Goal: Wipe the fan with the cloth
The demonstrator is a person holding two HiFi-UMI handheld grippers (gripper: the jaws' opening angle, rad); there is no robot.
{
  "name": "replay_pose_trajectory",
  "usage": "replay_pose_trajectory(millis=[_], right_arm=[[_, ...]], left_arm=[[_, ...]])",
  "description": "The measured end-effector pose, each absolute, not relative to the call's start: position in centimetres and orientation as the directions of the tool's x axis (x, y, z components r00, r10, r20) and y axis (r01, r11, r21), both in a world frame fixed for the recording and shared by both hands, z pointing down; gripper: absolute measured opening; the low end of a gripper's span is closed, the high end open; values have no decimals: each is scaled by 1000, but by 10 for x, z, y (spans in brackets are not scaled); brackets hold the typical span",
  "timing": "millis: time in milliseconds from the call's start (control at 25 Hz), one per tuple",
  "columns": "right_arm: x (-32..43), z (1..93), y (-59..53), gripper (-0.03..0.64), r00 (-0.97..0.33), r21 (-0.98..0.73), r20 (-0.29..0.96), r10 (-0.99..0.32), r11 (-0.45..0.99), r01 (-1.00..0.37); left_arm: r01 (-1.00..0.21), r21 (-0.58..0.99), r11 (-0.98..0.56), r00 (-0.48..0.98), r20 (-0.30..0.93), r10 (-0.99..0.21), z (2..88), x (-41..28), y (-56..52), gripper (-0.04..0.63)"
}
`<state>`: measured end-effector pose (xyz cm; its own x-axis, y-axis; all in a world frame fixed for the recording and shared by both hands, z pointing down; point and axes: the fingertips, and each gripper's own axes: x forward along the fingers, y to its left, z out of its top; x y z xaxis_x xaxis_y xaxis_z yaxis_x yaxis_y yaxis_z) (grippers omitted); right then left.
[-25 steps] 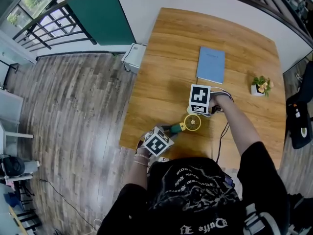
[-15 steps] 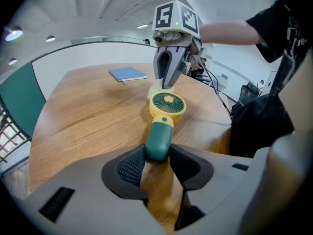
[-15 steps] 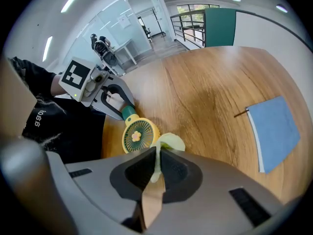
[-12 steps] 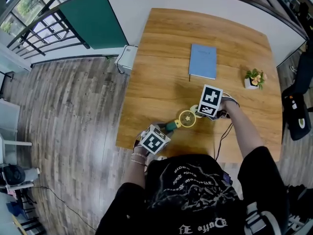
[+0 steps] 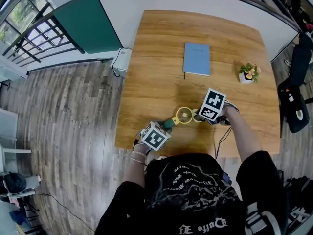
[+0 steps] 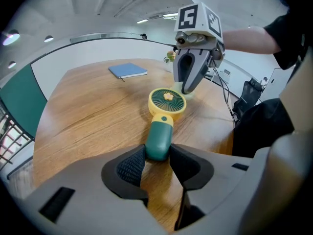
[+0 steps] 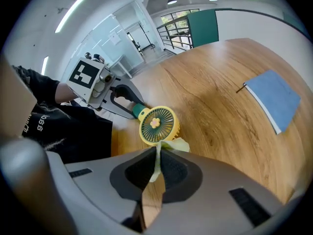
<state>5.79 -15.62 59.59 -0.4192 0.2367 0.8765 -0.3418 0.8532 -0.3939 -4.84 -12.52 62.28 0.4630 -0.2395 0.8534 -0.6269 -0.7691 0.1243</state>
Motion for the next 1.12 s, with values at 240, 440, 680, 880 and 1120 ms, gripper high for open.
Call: replay_pose_trajectory(millis=[240,440,680,880,1120], right_arm=[[51,595,-136,34,-493,-436,841,221,817,-378],[30,595,-116,32,-547,-459,807,224,820,-342],[19,597,-114,32,-528,-394,832,170,851,-347],[7,597,-111,32,-513,-352,845,153,881,-317],[-4,601,-107,32,-469,-312,865,179,924,-222]], left_arm=[[-628,100,-771,439,865,-245,624,-49,-124,176],[-647,96,-756,426,868,-254,623,-46,-125,175],[-661,86,-746,421,865,-273,624,-45,-123,175],[-658,83,-748,420,866,-273,622,-43,-119,173],[-623,60,-780,412,873,-262,626,-40,-116,173]])
